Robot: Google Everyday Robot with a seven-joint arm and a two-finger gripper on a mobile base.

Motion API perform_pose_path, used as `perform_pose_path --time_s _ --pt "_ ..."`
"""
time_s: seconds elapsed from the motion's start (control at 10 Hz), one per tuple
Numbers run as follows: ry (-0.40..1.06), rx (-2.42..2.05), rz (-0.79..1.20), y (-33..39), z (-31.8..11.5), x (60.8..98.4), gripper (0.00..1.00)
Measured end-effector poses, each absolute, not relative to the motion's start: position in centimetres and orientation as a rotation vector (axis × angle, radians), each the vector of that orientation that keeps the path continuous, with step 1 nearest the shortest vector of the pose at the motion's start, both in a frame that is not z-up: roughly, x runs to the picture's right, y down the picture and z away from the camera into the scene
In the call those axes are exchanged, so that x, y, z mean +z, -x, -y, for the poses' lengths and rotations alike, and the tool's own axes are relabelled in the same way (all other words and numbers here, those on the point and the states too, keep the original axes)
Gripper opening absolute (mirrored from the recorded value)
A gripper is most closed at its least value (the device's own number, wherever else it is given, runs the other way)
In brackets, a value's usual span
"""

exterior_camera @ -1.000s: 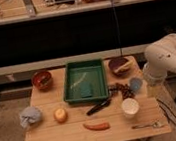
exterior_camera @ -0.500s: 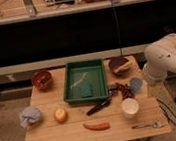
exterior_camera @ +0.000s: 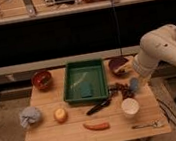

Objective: Place sponge in paper cup

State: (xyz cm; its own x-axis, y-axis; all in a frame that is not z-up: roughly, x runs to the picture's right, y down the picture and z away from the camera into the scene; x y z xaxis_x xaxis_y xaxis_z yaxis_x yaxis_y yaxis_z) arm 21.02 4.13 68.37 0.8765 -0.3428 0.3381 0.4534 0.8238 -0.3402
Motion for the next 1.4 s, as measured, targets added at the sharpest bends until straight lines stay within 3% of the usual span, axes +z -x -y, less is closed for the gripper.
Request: perform_pose_path --time_s 0.3,0.6,1.1,1.4 --pt "0.326 -0.706 0.475 -14.1 -1.9 68.2 0.65" --pt "0.261 -0.957 0.489 -9.0 -0.8 69.4 0.65" --pt "0.251 -1.013 0.426 -9.1 -0.1 69.2 0.65" --pt "0.161 -1.315 0.456 -7.9 1.3 71.2 0.65"
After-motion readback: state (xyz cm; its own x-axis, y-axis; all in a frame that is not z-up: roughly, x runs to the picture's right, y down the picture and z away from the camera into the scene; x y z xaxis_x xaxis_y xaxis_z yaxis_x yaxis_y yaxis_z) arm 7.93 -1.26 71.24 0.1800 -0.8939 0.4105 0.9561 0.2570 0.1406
